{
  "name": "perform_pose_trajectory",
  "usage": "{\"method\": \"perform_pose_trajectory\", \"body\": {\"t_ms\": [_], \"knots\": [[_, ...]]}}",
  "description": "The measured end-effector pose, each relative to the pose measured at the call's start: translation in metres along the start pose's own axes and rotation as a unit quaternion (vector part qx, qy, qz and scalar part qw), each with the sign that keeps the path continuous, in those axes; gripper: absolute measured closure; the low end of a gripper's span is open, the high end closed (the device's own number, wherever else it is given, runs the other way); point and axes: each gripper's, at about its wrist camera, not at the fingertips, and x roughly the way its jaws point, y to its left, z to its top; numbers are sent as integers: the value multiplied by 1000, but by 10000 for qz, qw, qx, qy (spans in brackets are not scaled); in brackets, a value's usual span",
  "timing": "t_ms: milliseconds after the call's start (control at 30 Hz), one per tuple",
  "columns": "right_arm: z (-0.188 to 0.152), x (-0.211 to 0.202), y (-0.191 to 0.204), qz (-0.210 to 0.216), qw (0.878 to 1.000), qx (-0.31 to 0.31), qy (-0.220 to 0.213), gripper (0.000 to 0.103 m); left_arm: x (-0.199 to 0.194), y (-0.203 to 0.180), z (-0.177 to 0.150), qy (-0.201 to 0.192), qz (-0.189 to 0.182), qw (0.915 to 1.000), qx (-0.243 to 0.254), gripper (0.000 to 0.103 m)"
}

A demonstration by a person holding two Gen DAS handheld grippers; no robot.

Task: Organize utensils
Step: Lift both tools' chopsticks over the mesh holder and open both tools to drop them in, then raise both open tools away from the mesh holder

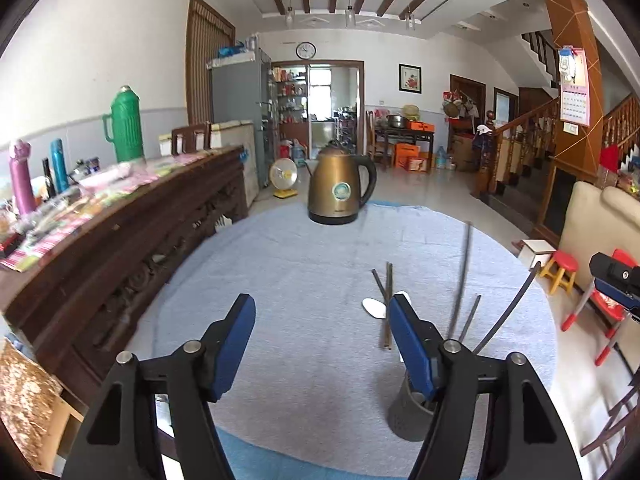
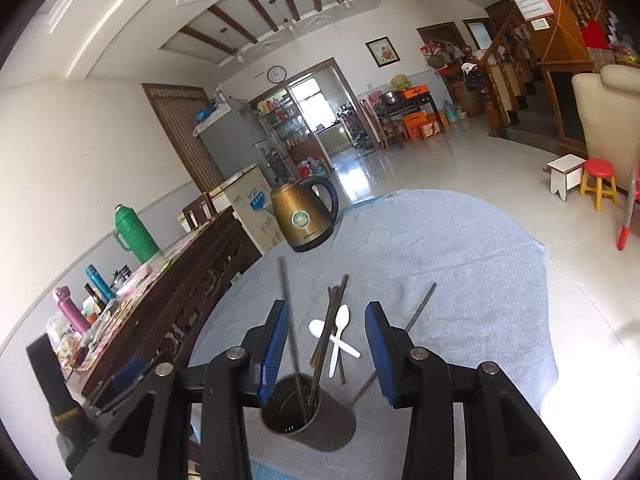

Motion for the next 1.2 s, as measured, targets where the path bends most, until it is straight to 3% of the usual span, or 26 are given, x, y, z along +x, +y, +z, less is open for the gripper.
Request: {"method": "perform_pose_trajectory", "body": {"t_ms": [167,1000,1200], "knots": [[-8,0,4,15,9999,-85,122,54,-12,2,0,-47,143,9999,55,31],[-34,20,-5,-100,9988,-55,481,54,0,5,-11,218,589,9978,232,29],[-36,25,-18,-197,9982,98,563,54,11,10,-16,487,669,9965,135,28]]}}
